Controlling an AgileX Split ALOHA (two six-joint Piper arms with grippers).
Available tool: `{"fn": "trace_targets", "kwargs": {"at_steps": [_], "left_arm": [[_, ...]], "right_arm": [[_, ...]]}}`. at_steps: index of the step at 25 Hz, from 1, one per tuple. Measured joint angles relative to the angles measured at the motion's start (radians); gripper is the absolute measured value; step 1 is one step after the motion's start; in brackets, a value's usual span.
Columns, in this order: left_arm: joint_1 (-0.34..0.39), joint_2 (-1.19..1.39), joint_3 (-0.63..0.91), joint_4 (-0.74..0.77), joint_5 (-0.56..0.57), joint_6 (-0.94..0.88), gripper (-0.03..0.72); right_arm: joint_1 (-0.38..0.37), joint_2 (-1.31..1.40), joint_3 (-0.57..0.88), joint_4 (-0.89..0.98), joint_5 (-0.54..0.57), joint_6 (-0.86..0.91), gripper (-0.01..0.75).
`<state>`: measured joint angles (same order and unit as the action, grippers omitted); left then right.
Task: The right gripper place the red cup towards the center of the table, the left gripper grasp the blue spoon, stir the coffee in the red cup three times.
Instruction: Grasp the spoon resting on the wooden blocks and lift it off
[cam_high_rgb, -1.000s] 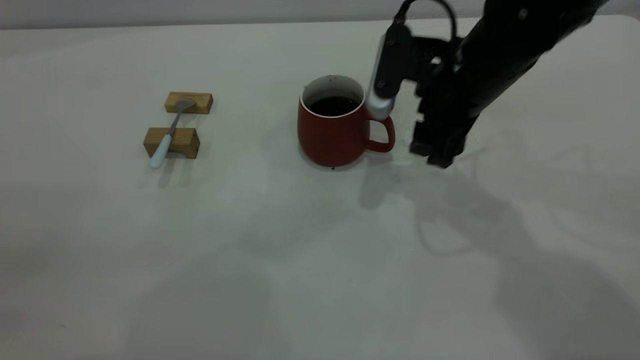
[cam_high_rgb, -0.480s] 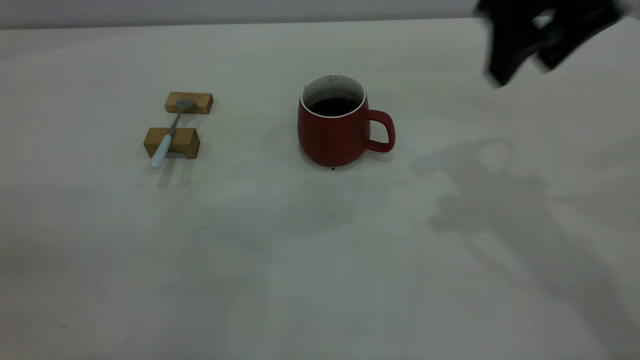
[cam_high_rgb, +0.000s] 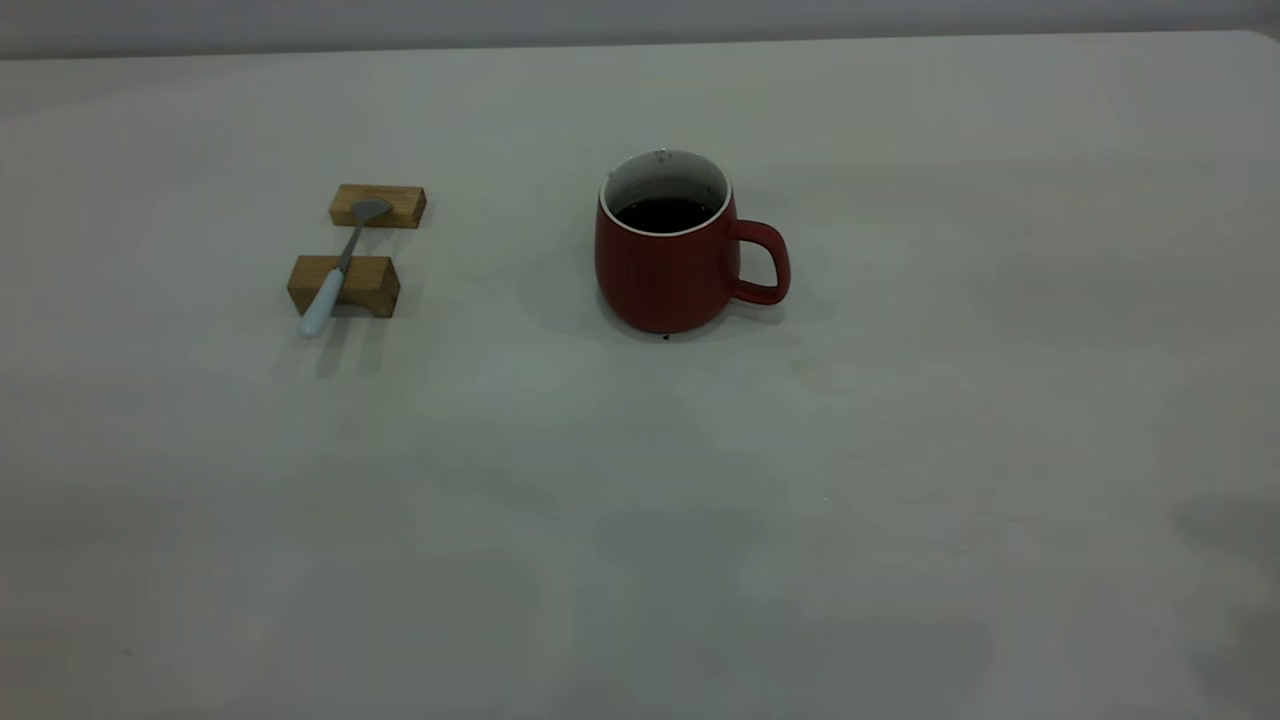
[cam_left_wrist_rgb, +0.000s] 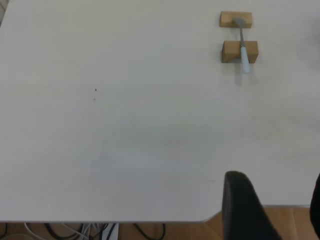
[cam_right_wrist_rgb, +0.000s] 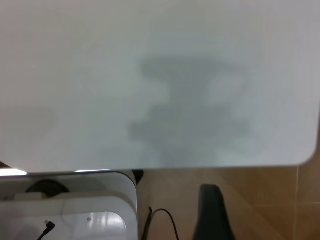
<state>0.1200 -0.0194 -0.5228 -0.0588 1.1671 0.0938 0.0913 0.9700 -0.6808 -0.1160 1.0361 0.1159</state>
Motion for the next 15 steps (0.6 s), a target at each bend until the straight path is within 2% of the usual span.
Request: {"fn": "trace_targets", "kwargs": {"at_steps": [6,11,15], "left_arm": [[0.000,0.000,0.000,0.000,0.000,-0.002,0.406],[0.000,0.000,0.000,0.000,0.000,-0.002,0.406],[0.000,0.000,0.000,0.000,0.000,-0.002,0.406]], "right_arm": [[-0.023,-0.281,0.174,0.018,-0.017,-0.013,0.582],[-0.023,-0.442,0.183,0.031,-0.014,-0.008,0.582],[-0.024,-0.574,0.202,0.026,0.054,-0.004,0.582]]}}
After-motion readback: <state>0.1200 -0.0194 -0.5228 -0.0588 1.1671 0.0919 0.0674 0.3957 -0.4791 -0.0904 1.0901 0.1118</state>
